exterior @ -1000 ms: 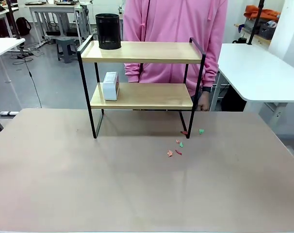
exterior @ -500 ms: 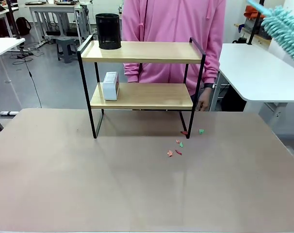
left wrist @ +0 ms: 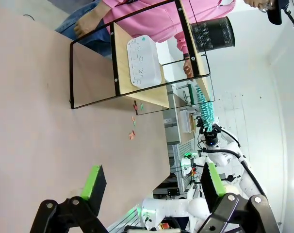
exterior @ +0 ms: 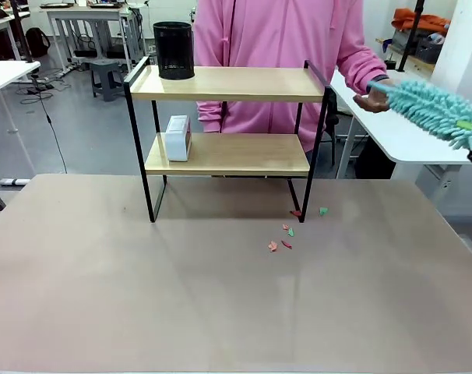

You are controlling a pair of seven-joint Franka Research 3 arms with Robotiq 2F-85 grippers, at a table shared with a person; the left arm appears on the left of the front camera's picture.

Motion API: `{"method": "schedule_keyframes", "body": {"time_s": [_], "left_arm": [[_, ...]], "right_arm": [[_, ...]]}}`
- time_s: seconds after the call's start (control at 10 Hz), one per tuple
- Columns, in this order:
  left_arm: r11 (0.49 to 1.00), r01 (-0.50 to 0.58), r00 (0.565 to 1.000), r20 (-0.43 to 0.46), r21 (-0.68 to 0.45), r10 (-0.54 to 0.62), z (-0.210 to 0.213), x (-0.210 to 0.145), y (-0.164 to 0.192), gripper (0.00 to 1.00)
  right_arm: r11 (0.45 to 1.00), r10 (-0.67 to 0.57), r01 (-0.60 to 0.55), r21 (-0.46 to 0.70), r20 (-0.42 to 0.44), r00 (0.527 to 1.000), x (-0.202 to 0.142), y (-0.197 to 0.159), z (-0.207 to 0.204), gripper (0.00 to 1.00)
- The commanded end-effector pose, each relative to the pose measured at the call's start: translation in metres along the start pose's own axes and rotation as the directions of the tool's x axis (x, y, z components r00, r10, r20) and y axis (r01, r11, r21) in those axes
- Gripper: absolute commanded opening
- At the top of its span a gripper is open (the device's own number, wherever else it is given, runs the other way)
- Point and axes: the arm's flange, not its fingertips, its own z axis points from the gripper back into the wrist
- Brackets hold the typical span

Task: Clean the shelf.
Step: Hand the Duster back to the human.

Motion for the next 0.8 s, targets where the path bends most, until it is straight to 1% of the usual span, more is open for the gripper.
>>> {"method": "schedule_keyframes", "body": {"time_s": [0.0, 0.1, 0.2, 0.3, 0.7], "left_arm": [[1.0, 0.004, 1.0, -0.01, -0.009, -0.004, 0.004, 0.0, -0.002, 1.0], [1.0, 0.004, 1.0, -0.01, -0.009, -0.004, 0.004, 0.0, -0.002, 1.0], [1.0, 0.004, 1.0, -0.01, -0.009, -0.004, 0.004, 0.0, -0.002, 1.0], [1.0, 0.004, 1.0, -0.01, -0.009, -0.004, 0.004, 0.0, -0.002, 1.0], [1.0, 0.004, 1.0, -0.01, -0.009, -0.004, 0.004, 0.0, -0.002, 1.0]], "right_arm": [[0.994, -0.106, 0.107, -0.026, 0.038, 0.994, -0.001, 0.01, -0.002, 0.0], [0.995, -0.098, 0.099, -0.023, 0.033, 0.995, -0.002, 0.011, 0.0, 0.0], [0.995, -0.09, 0.092, -0.038, 0.051, 0.995, -0.001, 0.01, 0.001, 0.0], [0.996, -0.079, 0.079, -0.032, 0.028, 0.997, 0.002, -0.003, 0.0, 0.0], [0.996, -0.079, 0.079, -0.032, 0.028, 0.997, 0.002, -0.003, 0.0, 0.0]]}}
